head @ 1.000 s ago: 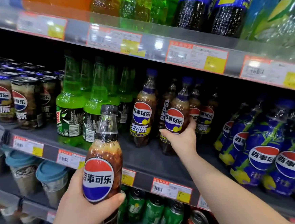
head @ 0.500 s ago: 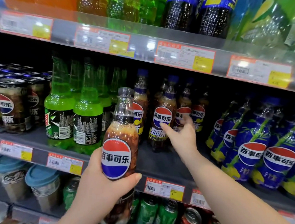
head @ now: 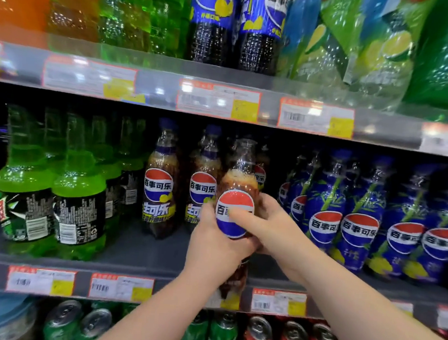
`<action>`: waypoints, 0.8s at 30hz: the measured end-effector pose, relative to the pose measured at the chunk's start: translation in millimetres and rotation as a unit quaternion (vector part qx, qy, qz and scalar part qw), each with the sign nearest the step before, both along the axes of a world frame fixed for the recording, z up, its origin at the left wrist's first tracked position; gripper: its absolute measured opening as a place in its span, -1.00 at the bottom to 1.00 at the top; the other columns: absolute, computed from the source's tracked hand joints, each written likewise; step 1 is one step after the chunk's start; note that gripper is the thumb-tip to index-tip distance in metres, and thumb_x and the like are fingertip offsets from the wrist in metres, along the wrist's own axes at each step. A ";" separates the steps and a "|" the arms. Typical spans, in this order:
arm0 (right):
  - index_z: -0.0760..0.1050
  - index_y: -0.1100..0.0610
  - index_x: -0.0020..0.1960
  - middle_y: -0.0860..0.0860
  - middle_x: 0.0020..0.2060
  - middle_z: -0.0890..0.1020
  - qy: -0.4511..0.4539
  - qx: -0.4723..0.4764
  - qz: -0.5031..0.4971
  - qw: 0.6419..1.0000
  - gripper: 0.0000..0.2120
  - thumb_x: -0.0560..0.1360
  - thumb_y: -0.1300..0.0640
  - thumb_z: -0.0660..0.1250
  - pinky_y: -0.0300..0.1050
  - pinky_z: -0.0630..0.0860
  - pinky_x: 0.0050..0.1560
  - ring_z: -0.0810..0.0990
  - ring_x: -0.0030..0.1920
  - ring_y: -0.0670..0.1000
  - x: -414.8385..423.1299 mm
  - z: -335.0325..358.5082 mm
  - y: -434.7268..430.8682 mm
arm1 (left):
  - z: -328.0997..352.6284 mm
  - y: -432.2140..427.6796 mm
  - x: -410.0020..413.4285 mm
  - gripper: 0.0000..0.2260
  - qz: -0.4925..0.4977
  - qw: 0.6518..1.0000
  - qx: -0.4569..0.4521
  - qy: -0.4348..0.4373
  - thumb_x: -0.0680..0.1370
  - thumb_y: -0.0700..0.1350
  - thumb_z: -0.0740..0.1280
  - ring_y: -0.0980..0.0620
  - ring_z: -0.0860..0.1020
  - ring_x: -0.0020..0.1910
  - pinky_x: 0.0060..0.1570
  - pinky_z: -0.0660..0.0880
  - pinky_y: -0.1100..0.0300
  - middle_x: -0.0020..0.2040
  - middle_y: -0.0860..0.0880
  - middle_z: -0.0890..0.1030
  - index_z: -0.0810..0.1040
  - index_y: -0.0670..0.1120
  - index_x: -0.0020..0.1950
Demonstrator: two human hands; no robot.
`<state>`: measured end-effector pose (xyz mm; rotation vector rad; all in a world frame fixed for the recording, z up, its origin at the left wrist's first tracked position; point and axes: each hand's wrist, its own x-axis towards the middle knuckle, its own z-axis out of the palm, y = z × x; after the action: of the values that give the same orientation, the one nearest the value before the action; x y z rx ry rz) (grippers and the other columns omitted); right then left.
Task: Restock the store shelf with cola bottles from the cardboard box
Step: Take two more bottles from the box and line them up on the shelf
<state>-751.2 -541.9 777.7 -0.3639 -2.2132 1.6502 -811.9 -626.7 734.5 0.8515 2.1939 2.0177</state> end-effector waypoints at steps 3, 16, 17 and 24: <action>0.31 -0.02 0.23 -0.06 0.00 0.59 0.001 0.037 -0.051 0.998 -0.37 0.27 0.08 0.55 -0.23 0.53 -0.05 0.58 0.00 -0.10 0.9 1.6 5.2 | 0.3 13.2 1.8 -0.45 -0.019 1.000 0.003 0.023 0.20 -0.13 0.54 0.11 0.60 -0.14 -0.24 0.52 0.35 -0.15 0.11 0.55 0.30 0.05 0.03; 0.33 0.04 0.26 -0.01 0.00 0.56 0.063 0.077 -0.186 0.978 -0.34 0.25 0.14 0.55 -0.16 0.50 -0.04 0.56 0.00 -0.01 -16.5 8.7 38.9 | -5.1 -24.2 -32.2 -0.44 0.025 0.998 -0.045 0.040 0.31 -0.02 0.52 0.07 0.48 0.12 0.12 0.43 0.15 0.23 0.05 0.46 0.36 0.09 0.23; 0.33 0.06 0.25 0.00 -0.01 0.56 0.070 0.074 -0.200 0.974 -0.35 0.25 0.16 0.55 -0.19 0.50 -0.09 0.57 -0.05 -0.02 -20.9 6.8 42.8 | -11.1 -30.1 -37.4 -0.50 0.042 0.997 -0.049 0.044 0.31 -0.03 0.52 0.05 0.51 0.07 0.11 0.47 0.10 0.19 0.03 0.49 0.39 0.10 0.16; 0.31 0.15 0.25 0.06 -0.03 0.55 0.093 0.062 -0.269 0.957 -0.33 0.24 0.21 0.55 -0.04 0.53 0.04 0.57 -0.03 0.09 -66.1 -0.9 75.4 | -27.4 -46.3 -61.3 -0.59 0.084 0.993 -0.075 0.033 0.34 -0.09 0.52 0.07 0.56 -0.14 -0.02 0.51 0.06 0.00 0.04 0.53 0.42 0.08 0.08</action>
<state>-817.3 -466.5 776.9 -0.6759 -1.8488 1.1944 -873.2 -672.9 707.1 0.7499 2.4928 1.8854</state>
